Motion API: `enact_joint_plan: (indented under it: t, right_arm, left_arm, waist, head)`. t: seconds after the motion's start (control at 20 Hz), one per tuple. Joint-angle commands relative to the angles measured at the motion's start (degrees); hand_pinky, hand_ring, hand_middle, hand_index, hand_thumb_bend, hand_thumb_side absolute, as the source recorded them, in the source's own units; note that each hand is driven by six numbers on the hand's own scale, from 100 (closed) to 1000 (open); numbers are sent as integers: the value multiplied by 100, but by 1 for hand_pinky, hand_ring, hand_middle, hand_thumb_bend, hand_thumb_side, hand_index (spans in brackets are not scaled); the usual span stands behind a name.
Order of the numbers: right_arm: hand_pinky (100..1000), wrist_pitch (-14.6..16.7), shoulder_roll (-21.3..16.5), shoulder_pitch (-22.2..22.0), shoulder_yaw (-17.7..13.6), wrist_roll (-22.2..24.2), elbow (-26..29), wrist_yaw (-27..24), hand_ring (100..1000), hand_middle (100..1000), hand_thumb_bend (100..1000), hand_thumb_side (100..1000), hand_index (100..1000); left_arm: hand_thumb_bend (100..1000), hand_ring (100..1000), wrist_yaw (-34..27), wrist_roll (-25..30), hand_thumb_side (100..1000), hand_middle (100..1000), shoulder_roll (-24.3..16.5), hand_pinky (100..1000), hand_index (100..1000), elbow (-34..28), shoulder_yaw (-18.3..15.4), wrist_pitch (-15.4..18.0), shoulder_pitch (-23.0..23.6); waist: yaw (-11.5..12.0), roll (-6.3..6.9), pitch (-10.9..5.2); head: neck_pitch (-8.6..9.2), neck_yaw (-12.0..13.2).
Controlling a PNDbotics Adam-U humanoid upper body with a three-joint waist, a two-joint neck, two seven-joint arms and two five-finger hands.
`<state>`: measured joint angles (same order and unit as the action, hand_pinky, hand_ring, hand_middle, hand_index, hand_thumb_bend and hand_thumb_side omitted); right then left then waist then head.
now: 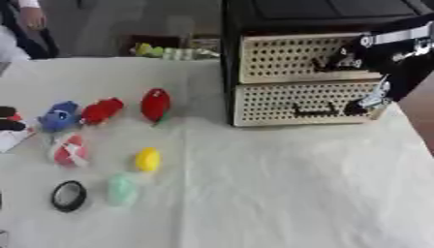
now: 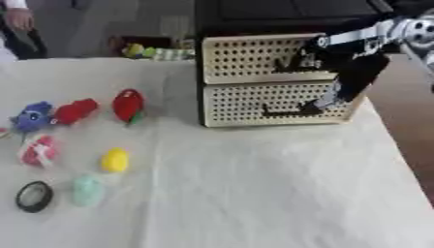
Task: Pick up objects from table and place into drawer.
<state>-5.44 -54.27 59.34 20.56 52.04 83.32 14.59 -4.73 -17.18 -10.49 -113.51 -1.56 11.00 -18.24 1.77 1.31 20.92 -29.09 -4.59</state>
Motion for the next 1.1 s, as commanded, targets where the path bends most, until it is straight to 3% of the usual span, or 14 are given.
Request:
enact_joint_plan:
  t: [0.05, 1.1]
  right_arm:
    - [100, -34, -224, 73, -63, -7, 128, 47, 100, 100, 486, 324, 862]
    - [100, -149, -750, -561, -220, -7, 1037, -176, 100, 100, 466, 345, 851]
  left_arm:
    - [100, 564, -25, 22, 963, 648, -22, 486, 780, -109, 6, -9, -66]
    - [100, 567, -58, 55, 961, 650, -24, 488, 781, -109, 17, -11, -103]
  waist:
    - [-12, -12, -113]
    - [-7, -32, -110]
  head:
    - [42, -13]
    - [93, -43]
